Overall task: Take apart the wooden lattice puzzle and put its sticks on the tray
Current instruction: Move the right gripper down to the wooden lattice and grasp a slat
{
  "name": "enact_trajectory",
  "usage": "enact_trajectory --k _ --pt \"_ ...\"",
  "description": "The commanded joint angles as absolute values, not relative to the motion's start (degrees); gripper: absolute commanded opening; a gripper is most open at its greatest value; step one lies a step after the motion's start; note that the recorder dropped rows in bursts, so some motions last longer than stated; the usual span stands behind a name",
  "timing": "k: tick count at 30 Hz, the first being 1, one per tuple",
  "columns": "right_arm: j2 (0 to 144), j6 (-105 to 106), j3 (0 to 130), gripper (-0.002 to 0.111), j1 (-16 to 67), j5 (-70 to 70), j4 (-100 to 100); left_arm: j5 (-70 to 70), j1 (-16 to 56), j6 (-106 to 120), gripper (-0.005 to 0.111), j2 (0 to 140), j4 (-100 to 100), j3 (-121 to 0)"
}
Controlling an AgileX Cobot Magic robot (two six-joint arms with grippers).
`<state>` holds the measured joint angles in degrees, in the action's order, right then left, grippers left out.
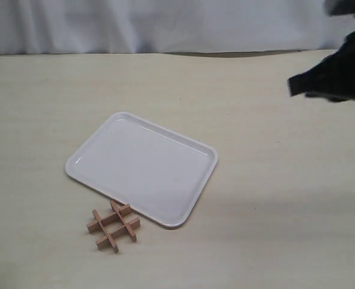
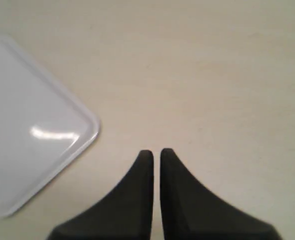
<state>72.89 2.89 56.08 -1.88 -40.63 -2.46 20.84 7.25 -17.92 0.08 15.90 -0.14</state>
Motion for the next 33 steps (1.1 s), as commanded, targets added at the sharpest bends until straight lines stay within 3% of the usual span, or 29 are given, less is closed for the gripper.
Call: enact_trajectory --k 1,6,13,15,16,21,33 --pt "79.1 5.1 56.8 0.004 8.9 -44.3 -1.2 20.8 7.6 -18.1 0.0 0.0 15.9 0.0" --pt "85.7 4.2 56.8 0.004 22.8 -45.3 -0.8 20.8 7.6 -18.1 0.0 0.0 15.9 0.0" --pt "97.2 -0.5 57.6 0.005 35.5 -41.7 -0.8 20.6 7.6 -18.1 0.0 0.0 16.0 0.0" --pt "100.6 -1.5 59.3 0.009 38.9 -41.6 -0.8 20.6 7.6 -18.1 0.0 0.0 16.0 0.0" --pt "102.4 -2.4 60.7 0.016 40.5 -41.6 0.0 20.6 7.6 -18.1 0.0 0.0 16.0 0.0" --pt "105.2 -3.7 63.2 0.046 41.4 -38.1 0.0 20.6 7.6 -18.1 0.0 0.0 16.0 0.0" --pt "112.1 -6.8 63.2 0.045 41.4 -28.1 1.1 20.6 7.6 -18.1 0.0 0.0 16.0 0.0"
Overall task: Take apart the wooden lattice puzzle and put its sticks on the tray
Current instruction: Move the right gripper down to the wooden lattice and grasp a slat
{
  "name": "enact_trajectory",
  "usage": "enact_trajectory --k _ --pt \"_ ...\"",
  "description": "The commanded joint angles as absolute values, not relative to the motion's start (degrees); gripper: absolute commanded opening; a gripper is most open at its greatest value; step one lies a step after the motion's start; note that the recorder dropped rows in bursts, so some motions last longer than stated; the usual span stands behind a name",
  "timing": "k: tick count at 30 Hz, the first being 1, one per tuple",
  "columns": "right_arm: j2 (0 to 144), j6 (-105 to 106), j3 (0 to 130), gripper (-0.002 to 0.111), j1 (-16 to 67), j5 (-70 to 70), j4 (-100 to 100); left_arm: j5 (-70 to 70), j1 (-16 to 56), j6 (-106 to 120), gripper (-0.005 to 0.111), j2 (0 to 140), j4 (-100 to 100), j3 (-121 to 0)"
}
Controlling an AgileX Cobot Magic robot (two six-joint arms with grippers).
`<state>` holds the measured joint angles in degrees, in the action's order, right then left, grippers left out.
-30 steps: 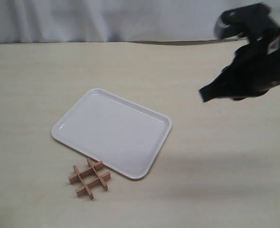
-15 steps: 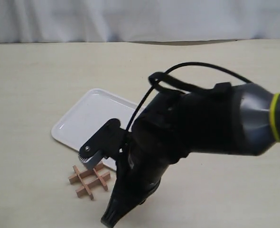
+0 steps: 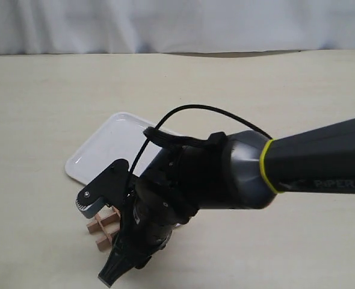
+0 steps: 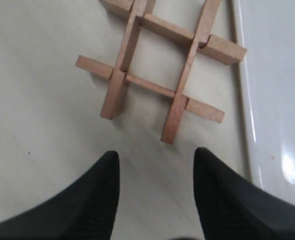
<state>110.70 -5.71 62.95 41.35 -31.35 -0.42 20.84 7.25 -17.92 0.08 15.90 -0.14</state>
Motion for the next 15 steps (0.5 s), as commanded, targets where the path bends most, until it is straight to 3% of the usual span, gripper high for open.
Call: enact_trajectory --k 1,3,7,15 --pt "112.2 -6.8 63.2 0.045 41.4 -27.1 1.1 20.6 7.6 -18.1 0.0 0.0 16.0 0.0" --pt "112.3 -7.5 63.2 0.044 41.4 -24.8 1.1 20.6 7.6 -18.1 0.0 0.0 16.0 0.0" --pt "112.3 -8.6 63.2 0.024 41.4 -23.6 5.2 20.8 7.6 -18.1 0.0 0.0 15.9 0.0" --pt "113.6 -9.2 63.2 0.023 41.4 -21.7 5.8 20.8 7.6 -18.1 0.0 0.0 15.9 0.0"
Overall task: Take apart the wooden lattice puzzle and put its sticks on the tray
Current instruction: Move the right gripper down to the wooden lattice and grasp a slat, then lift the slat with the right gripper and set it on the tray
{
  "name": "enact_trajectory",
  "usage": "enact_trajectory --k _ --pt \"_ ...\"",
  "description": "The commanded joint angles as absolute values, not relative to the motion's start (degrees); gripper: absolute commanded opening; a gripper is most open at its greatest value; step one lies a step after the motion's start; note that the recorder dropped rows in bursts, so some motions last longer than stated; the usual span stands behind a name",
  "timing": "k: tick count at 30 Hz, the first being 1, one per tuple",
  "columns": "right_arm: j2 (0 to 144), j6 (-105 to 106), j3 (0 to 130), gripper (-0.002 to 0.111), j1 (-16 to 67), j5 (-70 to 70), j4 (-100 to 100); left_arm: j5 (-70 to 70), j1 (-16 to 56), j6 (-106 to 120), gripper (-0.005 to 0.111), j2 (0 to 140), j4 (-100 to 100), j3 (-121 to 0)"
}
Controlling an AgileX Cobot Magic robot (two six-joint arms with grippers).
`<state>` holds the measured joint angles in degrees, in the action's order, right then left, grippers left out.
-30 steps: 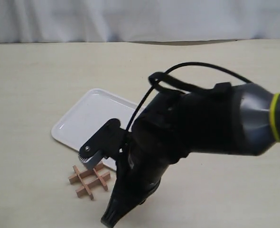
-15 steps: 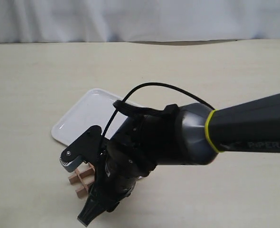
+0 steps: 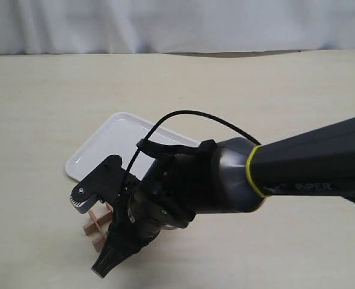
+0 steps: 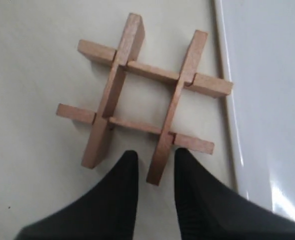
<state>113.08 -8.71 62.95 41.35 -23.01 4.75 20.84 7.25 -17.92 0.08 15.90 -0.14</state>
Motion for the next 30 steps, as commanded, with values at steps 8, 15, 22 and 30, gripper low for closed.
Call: enact_trajectory --k 8,15,22,30 --pt "112.1 -9.5 63.2 0.005 41.4 -22.7 9.6 20.8 7.6 -18.1 0.0 0.0 15.9 0.0" --pt "108.8 -9.5 63.2 0.005 41.4 -23.4 9.8 20.8 7.6 -18.1 0.0 0.0 15.9 0.0" --pt "101.1 -9.3 63.2 0.005 40.6 -25.1 15.1 20.8 7.6 -18.1 0.0 0.0 15.9 0.0" --pt "101.6 -9.9 65.1 0.005 29.8 -25.8 16.3 20.5 7.6 -18.1 0.0 0.0 16.0 0.0"
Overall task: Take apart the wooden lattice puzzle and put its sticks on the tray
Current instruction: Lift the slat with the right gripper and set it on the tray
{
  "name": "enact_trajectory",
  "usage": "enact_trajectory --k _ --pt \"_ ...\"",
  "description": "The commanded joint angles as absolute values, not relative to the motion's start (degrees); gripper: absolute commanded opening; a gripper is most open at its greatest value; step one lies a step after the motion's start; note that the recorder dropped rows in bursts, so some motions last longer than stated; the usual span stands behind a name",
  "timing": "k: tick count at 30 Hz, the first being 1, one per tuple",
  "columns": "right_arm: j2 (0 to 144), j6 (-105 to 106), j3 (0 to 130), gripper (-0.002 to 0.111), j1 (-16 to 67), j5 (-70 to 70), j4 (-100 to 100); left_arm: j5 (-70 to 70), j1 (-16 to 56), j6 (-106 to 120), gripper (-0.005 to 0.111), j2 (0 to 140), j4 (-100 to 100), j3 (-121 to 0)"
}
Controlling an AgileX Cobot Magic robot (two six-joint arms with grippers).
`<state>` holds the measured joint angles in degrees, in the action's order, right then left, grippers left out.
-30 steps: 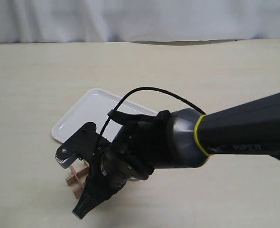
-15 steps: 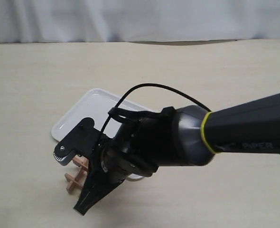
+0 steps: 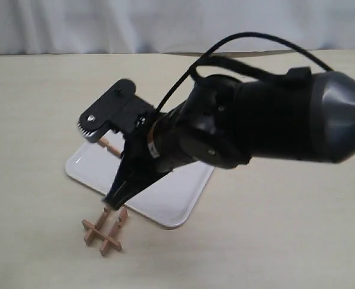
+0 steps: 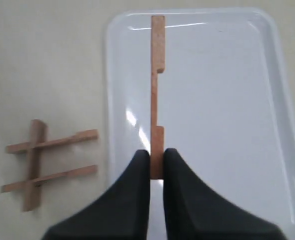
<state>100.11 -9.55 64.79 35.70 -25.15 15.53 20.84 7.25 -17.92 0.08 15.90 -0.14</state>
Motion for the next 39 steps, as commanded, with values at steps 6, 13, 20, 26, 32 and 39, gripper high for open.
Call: enact_trajectory --k 6,13,20,26,32,39 --pt "107.8 -9.9 65.1 0.005 22.0 -25.7 15.8 20.5 7.6 -18.1 0.0 0.0 16.0 0.0" --pt "112.4 -10.2 65.1 0.005 18.6 -25.0 15.8 20.5 7.6 -18.1 0.0 0.0 16.0 0.0" --pt "112.4 -10.2 65.8 0.017 18.6 -24.1 13.9 20.5 7.6 -18.1 0.0 0.0 16.0 0.0" --pt "111.5 -10.2 67.3 0.045 18.8 -26.1 12.0 20.5 7.6 -18.1 0.0 0.0 16.0 0.0" --pt "106.6 -5.5 67.3 0.045 22.5 -28.7 9.4 20.5 7.6 -18.1 0.0 0.0 16.0 0.0" --pt "104.1 1.5 67.3 0.045 34.4 -36.1 8.8 20.7 7.6 -18.1 0.0 0.0 15.7 0.0"
